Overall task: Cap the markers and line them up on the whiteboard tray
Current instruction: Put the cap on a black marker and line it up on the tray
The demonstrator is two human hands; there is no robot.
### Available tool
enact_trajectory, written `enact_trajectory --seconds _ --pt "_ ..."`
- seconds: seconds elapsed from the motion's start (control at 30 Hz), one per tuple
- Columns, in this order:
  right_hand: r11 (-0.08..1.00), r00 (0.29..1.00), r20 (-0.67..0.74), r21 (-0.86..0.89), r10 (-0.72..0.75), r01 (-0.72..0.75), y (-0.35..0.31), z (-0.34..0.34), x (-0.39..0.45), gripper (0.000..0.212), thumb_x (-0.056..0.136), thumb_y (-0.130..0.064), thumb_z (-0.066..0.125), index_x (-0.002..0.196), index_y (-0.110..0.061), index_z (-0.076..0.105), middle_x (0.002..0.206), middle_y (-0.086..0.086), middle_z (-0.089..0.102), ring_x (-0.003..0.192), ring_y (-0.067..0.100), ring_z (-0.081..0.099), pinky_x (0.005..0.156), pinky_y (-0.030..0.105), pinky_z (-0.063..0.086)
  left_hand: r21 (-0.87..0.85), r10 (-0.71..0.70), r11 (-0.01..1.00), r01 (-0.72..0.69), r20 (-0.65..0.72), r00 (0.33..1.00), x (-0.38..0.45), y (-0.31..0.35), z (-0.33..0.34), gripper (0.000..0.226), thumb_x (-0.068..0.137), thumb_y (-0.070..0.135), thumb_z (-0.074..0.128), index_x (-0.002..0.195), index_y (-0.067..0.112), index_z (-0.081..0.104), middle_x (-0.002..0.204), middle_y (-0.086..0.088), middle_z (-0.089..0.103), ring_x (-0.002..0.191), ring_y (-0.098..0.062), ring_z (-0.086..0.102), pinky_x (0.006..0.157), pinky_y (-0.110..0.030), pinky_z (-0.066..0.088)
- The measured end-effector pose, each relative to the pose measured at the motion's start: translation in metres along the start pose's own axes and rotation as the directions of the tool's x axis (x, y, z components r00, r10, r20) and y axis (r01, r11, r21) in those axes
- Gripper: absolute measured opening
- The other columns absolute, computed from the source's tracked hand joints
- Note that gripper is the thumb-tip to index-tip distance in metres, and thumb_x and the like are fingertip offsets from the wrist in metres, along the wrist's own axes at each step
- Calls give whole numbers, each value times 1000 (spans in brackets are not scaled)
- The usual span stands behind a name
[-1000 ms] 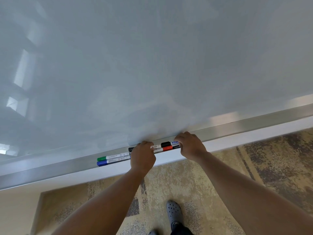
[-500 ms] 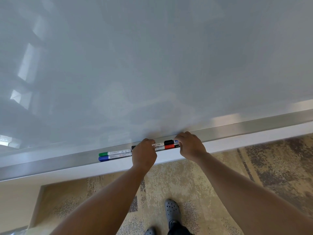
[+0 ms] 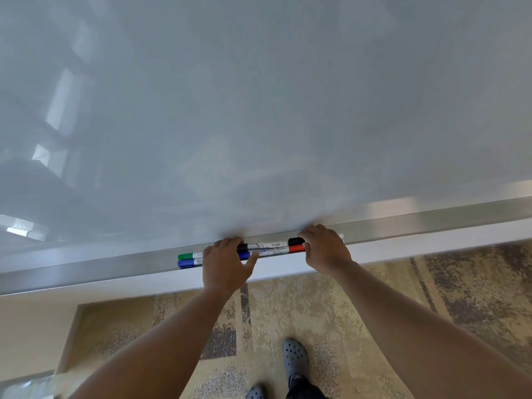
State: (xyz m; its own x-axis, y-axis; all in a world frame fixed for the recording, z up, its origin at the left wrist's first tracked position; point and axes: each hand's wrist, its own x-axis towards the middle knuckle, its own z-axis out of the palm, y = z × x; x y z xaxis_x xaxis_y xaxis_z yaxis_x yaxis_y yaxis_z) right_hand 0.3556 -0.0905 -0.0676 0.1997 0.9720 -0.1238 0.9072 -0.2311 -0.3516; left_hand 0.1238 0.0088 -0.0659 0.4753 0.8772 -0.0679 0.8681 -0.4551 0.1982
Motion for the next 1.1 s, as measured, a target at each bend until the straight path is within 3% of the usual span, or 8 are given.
enact_trajectory --seconds 0.13,0.43,1.1 --pt "1000 1000 21 -14 -8 8 -8 3 3 32 88 -13 48 118 -17 58 115 0 59 108 23 50 90 36 41 -21 23 1000 -22 40 999 -6 -15 -1 64 81 73 48 123 27 61 120 9 65 110 -15 59 96 -36 46" --pt "1000 998 58 -28 -2 4 -14 4 4 36 88 -13 48 123 -16 55 120 1 59 112 24 49 92 37 41 -43 31 999 -27 99 995 -5 -21 -6 59 86 63 54 133 26 55 130 7 60 118 -16 55 100 -37 42" --pt "998 999 46 -53 19 -16 -11 2 -1 38 83 -9 50 120 -15 55 118 2 60 109 24 50 92 38 42 -42 77 996 -72 109 991 -3 -17 -9 54 90 55 55 134 25 53 131 6 59 117 -18 56 99 -37 43"
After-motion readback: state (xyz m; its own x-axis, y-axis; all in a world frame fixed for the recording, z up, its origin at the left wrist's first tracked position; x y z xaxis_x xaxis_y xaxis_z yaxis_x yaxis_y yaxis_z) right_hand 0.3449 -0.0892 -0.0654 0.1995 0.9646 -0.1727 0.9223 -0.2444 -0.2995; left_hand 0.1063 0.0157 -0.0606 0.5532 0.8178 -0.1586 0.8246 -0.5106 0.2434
